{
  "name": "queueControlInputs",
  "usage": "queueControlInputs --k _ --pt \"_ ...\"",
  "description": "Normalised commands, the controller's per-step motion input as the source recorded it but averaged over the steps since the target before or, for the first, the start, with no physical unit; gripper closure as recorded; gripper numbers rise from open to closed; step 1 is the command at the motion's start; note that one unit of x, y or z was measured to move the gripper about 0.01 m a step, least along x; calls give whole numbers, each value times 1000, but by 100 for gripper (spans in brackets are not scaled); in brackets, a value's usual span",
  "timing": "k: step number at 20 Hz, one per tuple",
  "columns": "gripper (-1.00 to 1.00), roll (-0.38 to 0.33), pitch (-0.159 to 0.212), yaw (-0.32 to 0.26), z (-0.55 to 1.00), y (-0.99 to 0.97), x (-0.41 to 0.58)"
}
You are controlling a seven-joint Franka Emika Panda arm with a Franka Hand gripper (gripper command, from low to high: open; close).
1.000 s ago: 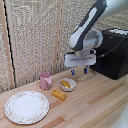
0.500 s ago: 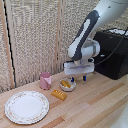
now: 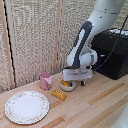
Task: Kindly move the gripper close to the hot dog bowl. Grip the bowl lightly with the gripper, taking care not to crush the hot dogs. Elevate the bowl a little, ensuring it remains flat to stop hot dogs from tumbling. Transport the gripper and bowl to the white plate, then lower it down cautiously. Relinquish the gripper, letting the bowl rest on the plate.
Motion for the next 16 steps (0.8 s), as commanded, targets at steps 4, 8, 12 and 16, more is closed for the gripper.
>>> queueControlInputs --k 4,8,12,16 --pt "100 -3 -9 -1 0 4 -16" --pt "100 0 -68 -1 148 0 -2" --pt "100 3 -36 36 170 -1 -20" --pt "100 25 -4 33 61 0 -79"
